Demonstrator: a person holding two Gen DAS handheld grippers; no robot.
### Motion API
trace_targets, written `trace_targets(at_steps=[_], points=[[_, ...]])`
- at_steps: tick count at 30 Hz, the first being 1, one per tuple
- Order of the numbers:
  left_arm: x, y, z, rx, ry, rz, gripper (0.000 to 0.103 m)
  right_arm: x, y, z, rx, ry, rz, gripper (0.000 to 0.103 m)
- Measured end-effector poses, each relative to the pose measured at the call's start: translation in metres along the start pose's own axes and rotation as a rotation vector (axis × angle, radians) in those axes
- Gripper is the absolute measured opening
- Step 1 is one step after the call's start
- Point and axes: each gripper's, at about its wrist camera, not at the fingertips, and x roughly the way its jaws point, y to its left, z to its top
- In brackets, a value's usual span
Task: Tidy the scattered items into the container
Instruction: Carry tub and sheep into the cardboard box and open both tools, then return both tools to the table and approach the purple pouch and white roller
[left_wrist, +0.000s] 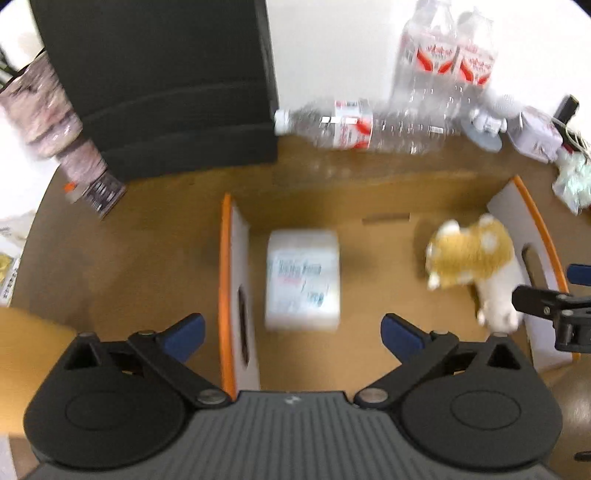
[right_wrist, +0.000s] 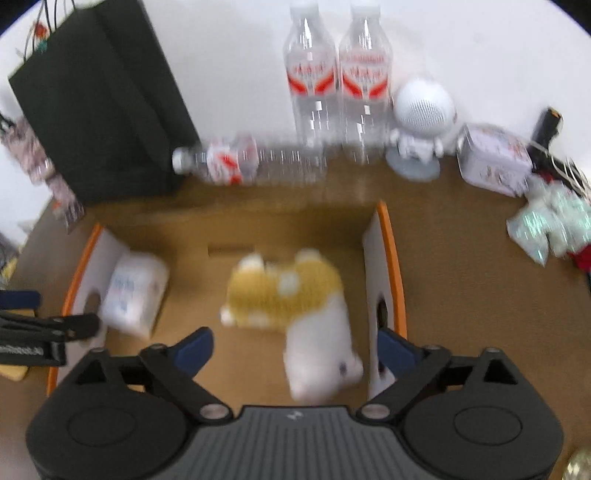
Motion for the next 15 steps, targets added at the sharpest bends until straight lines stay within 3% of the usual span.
trace_targets(at_steps=[4,7,15], points=[[-0.022,0.002,-0.033,-0.013,-0.016,-0.018,0.103,-0.025,0.009,-0.029,-0.015,0.003,0.024,0.098],[-0.043,-0.001,-0.056,-0.020,-0.058,-0.026,0.103,-0.054,0.017,-0.052,-0.024,-0.054,0.053,0.098],[-0.109,-0.016,-0.148,-0.003,-0.386,-0.009,0.103,-0.110,0.031,-0.129,-0.061,-0.231,0.126,0.099]])
